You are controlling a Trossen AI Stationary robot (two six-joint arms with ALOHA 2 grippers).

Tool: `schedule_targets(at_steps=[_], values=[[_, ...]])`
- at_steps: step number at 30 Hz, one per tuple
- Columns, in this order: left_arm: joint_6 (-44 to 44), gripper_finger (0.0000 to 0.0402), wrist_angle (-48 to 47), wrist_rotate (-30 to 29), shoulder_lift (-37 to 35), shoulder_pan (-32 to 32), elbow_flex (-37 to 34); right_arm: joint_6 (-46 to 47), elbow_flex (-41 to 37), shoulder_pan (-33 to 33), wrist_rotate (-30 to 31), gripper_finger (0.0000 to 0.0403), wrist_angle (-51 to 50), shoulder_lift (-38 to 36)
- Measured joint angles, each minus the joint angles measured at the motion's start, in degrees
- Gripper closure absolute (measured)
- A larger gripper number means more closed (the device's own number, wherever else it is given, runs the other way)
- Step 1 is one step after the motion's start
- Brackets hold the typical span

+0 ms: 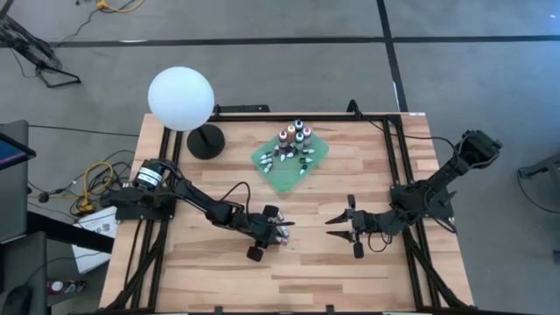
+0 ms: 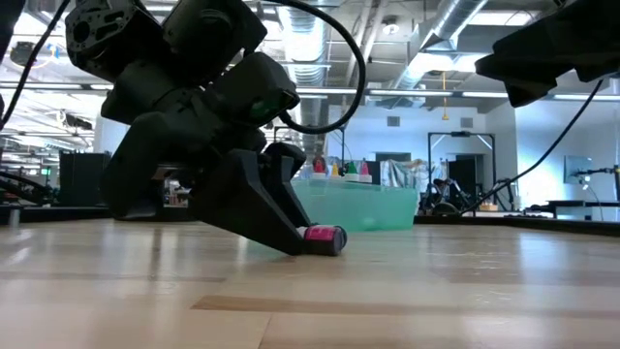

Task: Pick & Place food coloring
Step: Put the pink food coloring bottle into the green bin

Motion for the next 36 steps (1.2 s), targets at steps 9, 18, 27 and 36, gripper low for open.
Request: schedule_targets(at_steps=[9,18,27,36], values=[[0.0,0.0308,0.0,0.1,0.0,0.0,0.0,0.4,0.0,0.0,0.4,0.0282,-1.0,0.0],[-0.1,0.0325,0.0,0.1,0.1,0.0,0.0,1.7,0.0,0.0,0.4,0.0282,-1.7,0.0],[-0.7,0.033,0.3,0.1,0.1,0.0,0.0,1.6,0.0,0.0,0.4,0.0282,-1.8,0.0],[-2.0,0.033,0.3,-0.2,0.1,0.0,0.0,1.7,0.0,0.0,0.4,0.0282,-2.5,0.0]])
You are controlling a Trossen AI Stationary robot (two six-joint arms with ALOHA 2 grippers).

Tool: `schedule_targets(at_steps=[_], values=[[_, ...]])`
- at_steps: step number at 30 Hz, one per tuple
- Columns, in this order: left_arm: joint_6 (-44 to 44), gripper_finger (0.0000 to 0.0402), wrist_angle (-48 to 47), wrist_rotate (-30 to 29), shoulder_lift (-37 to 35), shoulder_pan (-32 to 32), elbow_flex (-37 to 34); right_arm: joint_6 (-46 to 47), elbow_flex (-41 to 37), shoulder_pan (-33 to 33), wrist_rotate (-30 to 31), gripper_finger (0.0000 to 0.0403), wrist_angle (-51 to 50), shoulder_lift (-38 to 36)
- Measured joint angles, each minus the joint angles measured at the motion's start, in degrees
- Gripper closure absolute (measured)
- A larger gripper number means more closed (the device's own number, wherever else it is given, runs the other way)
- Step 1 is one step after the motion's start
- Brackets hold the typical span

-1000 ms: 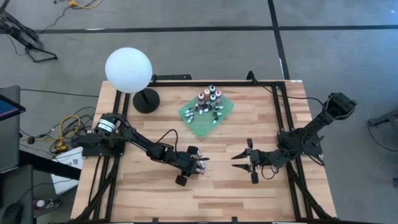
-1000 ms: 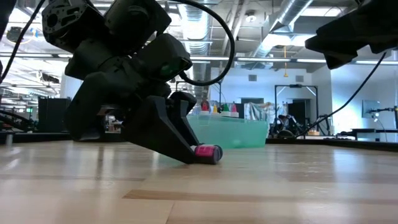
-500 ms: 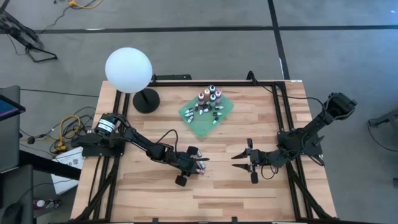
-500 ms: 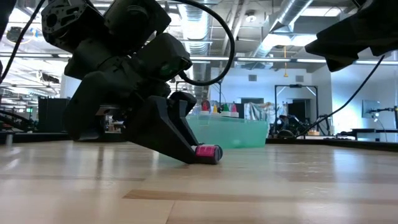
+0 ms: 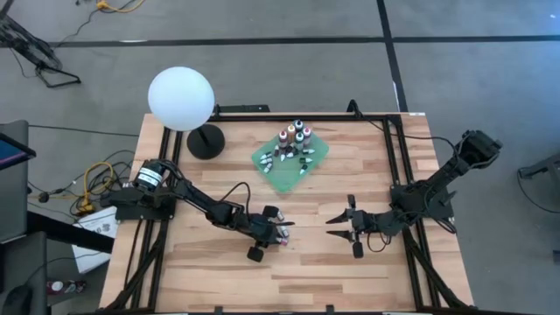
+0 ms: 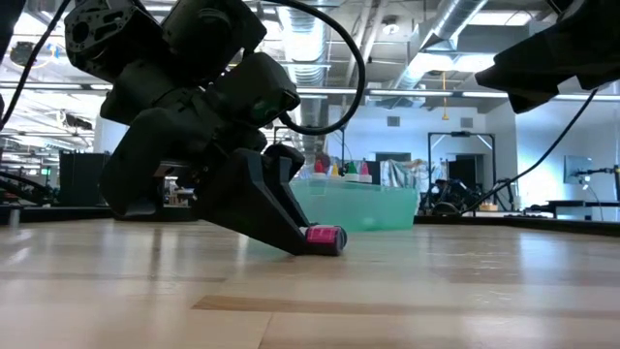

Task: Pick & Place food coloring
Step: Put the pink food coloring bottle into the green bin

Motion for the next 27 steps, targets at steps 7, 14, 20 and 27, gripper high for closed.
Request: schedule_targets(at_steps=[7,14,20,27], values=[[-0.2,0.0329,-0.1,-0.2,-0.2,-0.1,0.0,1.1,0.0,0.0,0.0,0.0282,-0.1,0.0],[-1.6,0.0329,-0.1,-0.1,-0.3,-0.3,0.0,1.4,0.0,0.0,0.0,0.0282,-0.1,0.0],[-2.1,0.0329,-0.6,-1.0,-1.7,-1.5,0.0,1.4,0.0,0.0,0.1,0.0282,-0.5,0.0],[-2.0,0.0329,-2.6,-4.6,-8.3,-1.9,0.0,1.4,0.0,0.0,0.1,0.0282,-0.6,0.0]])
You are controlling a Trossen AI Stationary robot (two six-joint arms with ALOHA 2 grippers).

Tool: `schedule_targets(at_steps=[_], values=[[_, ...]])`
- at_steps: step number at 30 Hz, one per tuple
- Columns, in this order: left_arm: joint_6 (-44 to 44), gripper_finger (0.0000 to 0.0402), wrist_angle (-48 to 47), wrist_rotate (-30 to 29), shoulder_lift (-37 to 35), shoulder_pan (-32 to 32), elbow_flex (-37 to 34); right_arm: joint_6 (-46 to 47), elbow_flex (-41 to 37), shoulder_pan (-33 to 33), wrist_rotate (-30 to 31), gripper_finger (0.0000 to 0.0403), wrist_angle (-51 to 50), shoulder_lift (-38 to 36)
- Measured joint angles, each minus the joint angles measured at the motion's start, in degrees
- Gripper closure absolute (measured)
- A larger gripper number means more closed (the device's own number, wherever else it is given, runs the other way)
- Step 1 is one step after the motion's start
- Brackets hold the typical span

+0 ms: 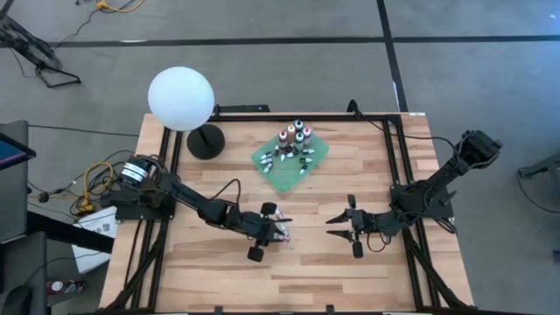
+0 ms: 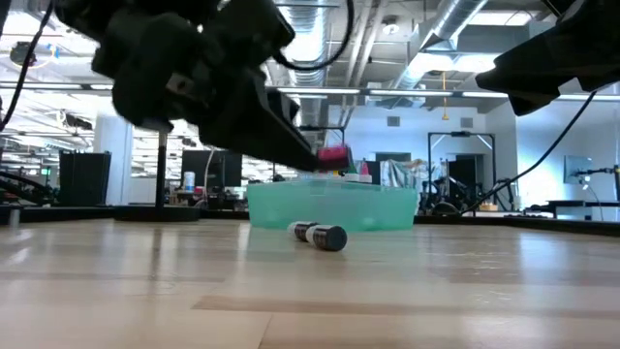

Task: Pick & Place food coloring
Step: Put the pink food coloring bottle into the green bin

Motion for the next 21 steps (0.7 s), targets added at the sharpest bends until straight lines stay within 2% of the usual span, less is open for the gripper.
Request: schedule_targets(at_steps=[4,9,11,21], values=[[2.6,0.0329,-4.4,-6.7,-4.3,-0.1,0.0,0.0,0.0,0.0,0.0,0.0282,0.0,0.0],[6.8,0.0329,-7.4,-22.2,-7.4,2.5,0.0,0.1,0.0,0.0,0.0,0.0282,0.0,0.0],[7.8,0.0329,-7.4,-25.8,-7.5,4.6,0.0,0.1,0.0,0.0,0.0,0.0282,0.0,0.0],[5.0,0.0329,-7.9,-26.5,-7.5,17.3,0.0,0.0,0.0,0.0,0.0,0.0282,0.0,0.0]])
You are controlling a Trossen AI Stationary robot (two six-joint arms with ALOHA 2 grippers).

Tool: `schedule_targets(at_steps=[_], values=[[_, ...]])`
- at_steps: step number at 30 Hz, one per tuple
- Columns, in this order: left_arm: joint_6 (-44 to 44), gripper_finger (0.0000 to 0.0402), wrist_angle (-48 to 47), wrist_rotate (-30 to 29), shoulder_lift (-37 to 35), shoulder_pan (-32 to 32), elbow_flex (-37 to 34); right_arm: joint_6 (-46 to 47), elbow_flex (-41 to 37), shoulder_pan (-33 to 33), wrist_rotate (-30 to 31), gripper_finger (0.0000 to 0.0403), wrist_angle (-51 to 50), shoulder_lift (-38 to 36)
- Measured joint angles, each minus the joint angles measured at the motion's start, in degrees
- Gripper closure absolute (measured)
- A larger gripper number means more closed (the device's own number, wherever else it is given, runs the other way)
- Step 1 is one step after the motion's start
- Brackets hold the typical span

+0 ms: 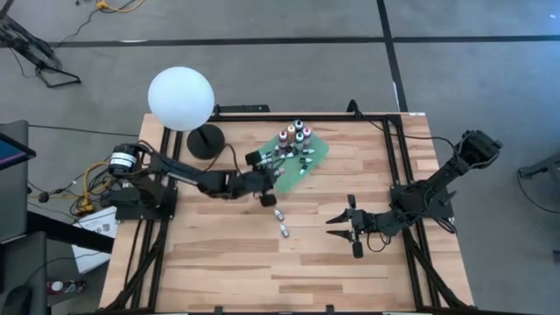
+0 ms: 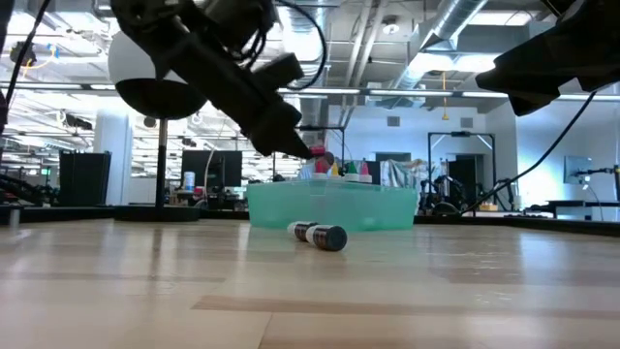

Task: Pick & Place food coloring
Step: Put the pink food coloring bottle into the green bin, then put the bottom brown food coloring bottle into the green bin

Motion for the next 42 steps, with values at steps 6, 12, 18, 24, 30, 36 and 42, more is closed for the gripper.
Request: schedule_targets(at_steps=[6,12,18,24,30,36,42], values=[[-4.0,0.0329,-3.9,2.2,0.1,5.7,0.0,0.0,0.0,0.0,0.0,0.0282,-0.4,0.0],[-5.3,0.0329,-4.1,2.6,0.1,8.1,0.0,0.0,0.0,0.0,0.0,0.0282,-0.4,0.0],[-6.1,0.0327,-4.1,2.6,0.1,9.9,0.0,0.0,0.0,0.0,0.0,0.0282,-0.4,0.0],[-6.1,0.0294,-3.5,2.4,0.1,10.7,0.0,0.0,0.0,0.0,0.0,0.0282,-0.4,0.0],[-5.4,0.0265,-3.2,1.4,0.1,10.7,0.0,0.0,0.0,0.0,0.0,0.0282,-0.4,0.0],[-3.6,0.026,-3.2,5.9,-1.2,8.5,0.0,3.5,0.0,-2.0,-0.1,0.0282,-0.6,0.0],[2.8,0.026,-8.0,19.5,-7.9,3.2,0.1,7.6,0.0,-4.5,-0.2,0.0282,-1.7,0.0]])
